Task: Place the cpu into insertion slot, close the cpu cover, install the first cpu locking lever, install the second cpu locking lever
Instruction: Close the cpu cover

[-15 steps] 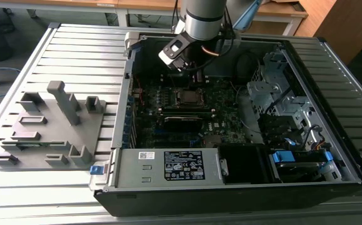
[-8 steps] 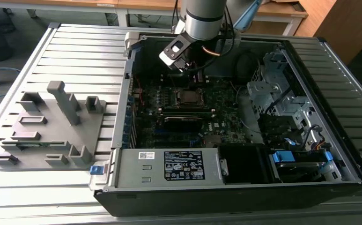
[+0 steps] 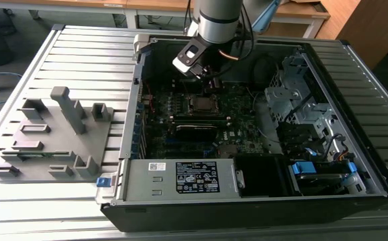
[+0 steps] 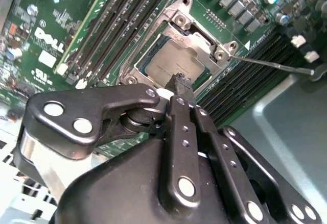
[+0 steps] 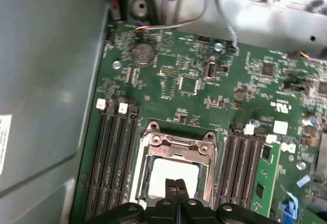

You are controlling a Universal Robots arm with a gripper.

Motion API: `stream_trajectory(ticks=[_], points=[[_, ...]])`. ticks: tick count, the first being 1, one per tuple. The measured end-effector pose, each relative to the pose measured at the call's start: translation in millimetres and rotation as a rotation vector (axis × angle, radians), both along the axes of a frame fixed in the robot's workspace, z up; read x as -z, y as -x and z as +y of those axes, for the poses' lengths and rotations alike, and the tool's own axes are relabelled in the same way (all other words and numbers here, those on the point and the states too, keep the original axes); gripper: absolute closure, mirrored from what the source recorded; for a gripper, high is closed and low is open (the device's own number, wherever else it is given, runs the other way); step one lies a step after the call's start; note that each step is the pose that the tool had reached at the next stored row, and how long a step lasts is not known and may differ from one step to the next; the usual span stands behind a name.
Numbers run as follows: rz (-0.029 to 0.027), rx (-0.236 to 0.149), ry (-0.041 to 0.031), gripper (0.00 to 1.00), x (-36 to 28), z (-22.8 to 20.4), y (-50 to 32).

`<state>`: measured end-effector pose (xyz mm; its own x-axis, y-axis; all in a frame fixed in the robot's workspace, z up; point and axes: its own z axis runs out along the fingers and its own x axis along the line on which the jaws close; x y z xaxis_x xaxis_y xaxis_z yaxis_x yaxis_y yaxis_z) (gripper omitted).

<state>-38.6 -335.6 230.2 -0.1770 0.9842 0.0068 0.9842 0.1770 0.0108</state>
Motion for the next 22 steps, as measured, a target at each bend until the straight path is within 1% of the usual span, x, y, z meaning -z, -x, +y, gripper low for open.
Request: stream_trajectory(ticks=[10, 11, 22], points=[[0.0000, -0.182, 0.0000, 0.89, 0.8, 0.0, 0.0], [0.0000, -0.208, 0.0000, 0.89, 0.9, 0.0, 0.0], [-0.0001, -0.407, 0.0000, 0.89, 2.6, 0.0, 0.0]])
